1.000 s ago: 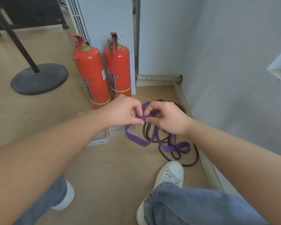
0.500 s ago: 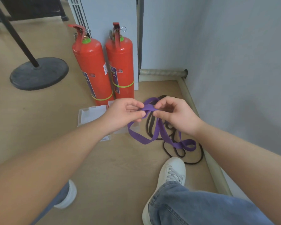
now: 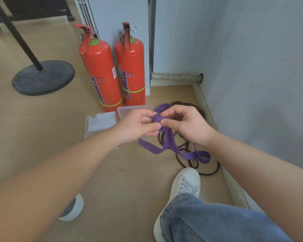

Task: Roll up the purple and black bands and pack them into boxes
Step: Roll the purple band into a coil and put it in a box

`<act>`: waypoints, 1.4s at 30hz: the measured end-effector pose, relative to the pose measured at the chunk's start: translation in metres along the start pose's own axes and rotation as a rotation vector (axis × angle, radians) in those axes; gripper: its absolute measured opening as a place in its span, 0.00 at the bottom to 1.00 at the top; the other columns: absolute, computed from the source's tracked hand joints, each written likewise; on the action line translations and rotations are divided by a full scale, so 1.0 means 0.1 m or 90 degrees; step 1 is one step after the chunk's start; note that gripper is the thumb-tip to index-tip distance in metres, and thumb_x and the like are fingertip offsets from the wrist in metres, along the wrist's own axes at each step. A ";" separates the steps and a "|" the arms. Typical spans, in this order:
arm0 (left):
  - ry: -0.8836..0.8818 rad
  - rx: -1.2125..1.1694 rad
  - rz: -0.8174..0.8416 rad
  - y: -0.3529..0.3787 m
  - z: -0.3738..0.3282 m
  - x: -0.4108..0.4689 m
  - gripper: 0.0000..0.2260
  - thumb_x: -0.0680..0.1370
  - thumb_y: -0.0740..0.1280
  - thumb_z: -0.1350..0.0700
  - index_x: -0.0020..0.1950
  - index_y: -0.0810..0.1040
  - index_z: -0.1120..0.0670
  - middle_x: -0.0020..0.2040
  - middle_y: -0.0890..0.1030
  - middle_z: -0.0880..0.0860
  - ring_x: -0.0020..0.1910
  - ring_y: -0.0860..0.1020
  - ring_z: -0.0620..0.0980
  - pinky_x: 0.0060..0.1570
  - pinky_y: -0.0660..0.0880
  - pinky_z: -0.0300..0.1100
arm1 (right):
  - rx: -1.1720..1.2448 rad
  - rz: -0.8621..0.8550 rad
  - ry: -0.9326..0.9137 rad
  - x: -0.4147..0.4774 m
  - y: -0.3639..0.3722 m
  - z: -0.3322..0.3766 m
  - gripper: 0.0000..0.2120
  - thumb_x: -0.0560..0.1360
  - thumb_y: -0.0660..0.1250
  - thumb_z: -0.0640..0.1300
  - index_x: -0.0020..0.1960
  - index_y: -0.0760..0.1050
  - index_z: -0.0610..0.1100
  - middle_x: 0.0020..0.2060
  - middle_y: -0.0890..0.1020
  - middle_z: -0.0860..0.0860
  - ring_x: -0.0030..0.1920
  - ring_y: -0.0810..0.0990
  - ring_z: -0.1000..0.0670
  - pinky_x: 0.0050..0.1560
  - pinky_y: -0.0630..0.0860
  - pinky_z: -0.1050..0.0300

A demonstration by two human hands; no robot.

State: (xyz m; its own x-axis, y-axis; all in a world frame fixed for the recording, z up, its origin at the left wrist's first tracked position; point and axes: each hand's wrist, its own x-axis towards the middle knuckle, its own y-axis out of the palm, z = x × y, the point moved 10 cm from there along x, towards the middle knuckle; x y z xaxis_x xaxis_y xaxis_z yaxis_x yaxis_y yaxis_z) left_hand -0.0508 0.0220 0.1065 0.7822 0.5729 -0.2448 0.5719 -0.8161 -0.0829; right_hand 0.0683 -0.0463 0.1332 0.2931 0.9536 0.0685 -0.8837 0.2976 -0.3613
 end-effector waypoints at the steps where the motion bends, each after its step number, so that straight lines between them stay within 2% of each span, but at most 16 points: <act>1: -0.006 -0.007 -0.005 -0.01 0.01 0.00 0.11 0.79 0.69 0.65 0.61 0.79 0.58 0.46 0.87 0.53 0.47 0.86 0.47 0.49 0.82 0.38 | -0.008 0.003 -0.007 0.01 0.01 0.00 0.07 0.75 0.76 0.39 0.51 0.84 0.48 0.44 0.87 0.50 0.47 0.86 0.46 0.54 0.83 0.48; 5: -0.028 -0.121 -0.058 -0.07 0.04 0.00 0.10 0.78 0.69 0.67 0.57 0.79 0.58 0.51 0.85 0.57 0.48 0.86 0.49 0.51 0.82 0.40 | 0.021 0.013 -0.007 0.00 0.03 -0.01 0.12 0.74 0.75 0.35 0.57 0.83 0.43 0.48 0.87 0.53 0.50 0.87 0.52 0.55 0.82 0.58; 7: -0.038 -0.193 -0.073 -0.07 0.07 -0.01 0.09 0.78 0.68 0.69 0.55 0.79 0.58 0.51 0.85 0.57 0.46 0.86 0.48 0.49 0.82 0.38 | 0.066 0.026 0.013 -0.04 0.07 -0.07 0.15 0.73 0.76 0.33 0.58 0.82 0.44 0.50 0.88 0.51 0.51 0.87 0.52 0.56 0.81 0.58; 10: -0.049 -0.251 -0.064 -0.03 0.14 -0.02 0.11 0.79 0.66 0.69 0.60 0.78 0.62 0.51 0.85 0.58 0.47 0.86 0.47 0.47 0.82 0.36 | 0.081 0.012 0.012 -0.09 0.13 -0.13 0.17 0.72 0.77 0.32 0.56 0.81 0.47 0.51 0.88 0.50 0.52 0.87 0.50 0.56 0.81 0.56; 13: -0.045 -0.260 -0.055 -0.06 0.17 -0.02 0.14 0.79 0.66 0.70 0.64 0.76 0.64 0.52 0.85 0.57 0.47 0.85 0.48 0.47 0.81 0.36 | 0.122 0.001 0.023 -0.09 0.17 -0.18 0.15 0.72 0.76 0.31 0.55 0.81 0.42 0.50 0.88 0.47 0.50 0.87 0.51 0.55 0.82 0.56; 16: -0.047 -0.178 -0.002 -0.06 0.11 -0.05 0.18 0.78 0.68 0.70 0.66 0.75 0.60 0.53 0.84 0.55 0.48 0.86 0.51 0.50 0.82 0.41 | 0.114 0.026 0.040 -0.09 0.20 -0.24 0.12 0.72 0.76 0.29 0.53 0.82 0.41 0.44 0.87 0.50 0.45 0.86 0.53 0.53 0.81 0.56; 19: -0.027 0.046 0.026 -0.10 0.03 -0.06 0.25 0.74 0.74 0.68 0.69 0.75 0.54 0.55 0.82 0.51 0.45 0.86 0.52 0.50 0.83 0.46 | 0.048 0.066 0.043 -0.09 0.25 -0.26 0.12 0.73 0.76 0.33 0.53 0.83 0.46 0.42 0.86 0.53 0.43 0.84 0.53 0.51 0.80 0.55; 22: 0.077 0.275 -0.003 -0.09 -0.11 -0.06 0.23 0.72 0.78 0.61 0.65 0.79 0.50 0.55 0.83 0.44 0.44 0.86 0.45 0.50 0.83 0.42 | 0.059 0.055 0.043 -0.07 0.20 -0.24 0.11 0.75 0.74 0.34 0.55 0.82 0.44 0.46 0.87 0.49 0.46 0.86 0.49 0.54 0.81 0.51; 24: 0.194 0.386 -0.072 -0.09 -0.22 -0.10 0.21 0.71 0.79 0.56 0.63 0.80 0.47 0.54 0.84 0.44 0.45 0.84 0.41 0.53 0.79 0.37 | 0.096 0.052 0.048 -0.06 0.20 -0.21 0.10 0.76 0.73 0.35 0.57 0.81 0.41 0.50 0.87 0.43 0.50 0.86 0.43 0.57 0.81 0.46; 25: 0.255 0.428 -0.122 -0.11 -0.29 -0.13 0.20 0.71 0.78 0.53 0.62 0.81 0.48 0.53 0.84 0.45 0.46 0.84 0.41 0.53 0.78 0.37 | 0.114 0.053 0.054 -0.06 0.20 -0.20 0.09 0.77 0.73 0.35 0.57 0.81 0.41 0.51 0.87 0.42 0.49 0.86 0.44 0.57 0.81 0.46; 28: 0.338 0.460 -0.199 -0.15 -0.36 -0.19 0.17 0.71 0.76 0.53 0.59 0.83 0.49 0.51 0.85 0.46 0.46 0.83 0.40 0.51 0.78 0.36 | 0.167 0.055 0.087 -0.07 0.21 -0.24 0.09 0.77 0.73 0.35 0.56 0.81 0.42 0.51 0.87 0.40 0.48 0.85 0.46 0.57 0.81 0.50; 33: 0.350 0.481 -0.247 -0.14 -0.41 -0.25 0.13 0.70 0.74 0.56 0.54 0.84 0.49 0.45 0.85 0.43 0.44 0.82 0.40 0.48 0.78 0.36 | 0.150 0.051 0.118 -0.09 0.19 -0.29 0.09 0.76 0.75 0.40 0.56 0.82 0.42 0.51 0.85 0.34 0.47 0.81 0.40 0.58 0.78 0.36; 35: 0.317 0.466 -0.263 -0.19 -0.38 -0.24 0.11 0.69 0.73 0.55 0.51 0.84 0.48 0.43 0.85 0.42 0.42 0.81 0.39 0.47 0.78 0.37 | 0.143 0.046 0.114 -0.08 0.21 -0.26 0.07 0.75 0.76 0.42 0.52 0.83 0.44 0.49 0.85 0.36 0.44 0.79 0.41 0.51 0.78 0.41; 38: 0.292 0.451 -0.251 -0.20 -0.34 -0.21 0.09 0.69 0.73 0.54 0.48 0.85 0.46 0.41 0.85 0.42 0.41 0.82 0.40 0.46 0.78 0.40 | 0.156 0.048 0.135 -0.08 0.22 -0.27 0.03 0.75 0.76 0.40 0.47 0.83 0.47 0.41 0.82 0.38 0.38 0.73 0.42 0.41 0.71 0.47; 42: 0.290 0.398 -0.233 -0.14 -0.32 -0.21 0.11 0.71 0.76 0.56 0.52 0.85 0.48 0.45 0.86 0.42 0.45 0.83 0.38 0.47 0.79 0.35 | 0.195 0.037 0.148 -0.09 0.22 -0.31 0.06 0.77 0.74 0.39 0.45 0.80 0.49 0.38 0.81 0.39 0.33 0.72 0.44 0.35 0.71 0.52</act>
State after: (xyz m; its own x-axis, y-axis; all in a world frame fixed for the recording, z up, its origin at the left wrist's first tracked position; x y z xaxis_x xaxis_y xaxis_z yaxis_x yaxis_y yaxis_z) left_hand -0.0676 0.0242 0.1436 0.6739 0.6741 0.3023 0.6715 -0.3882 -0.6312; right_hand 0.0570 -0.0497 0.0958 0.2836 0.9438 -0.1696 -0.9589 0.2770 -0.0620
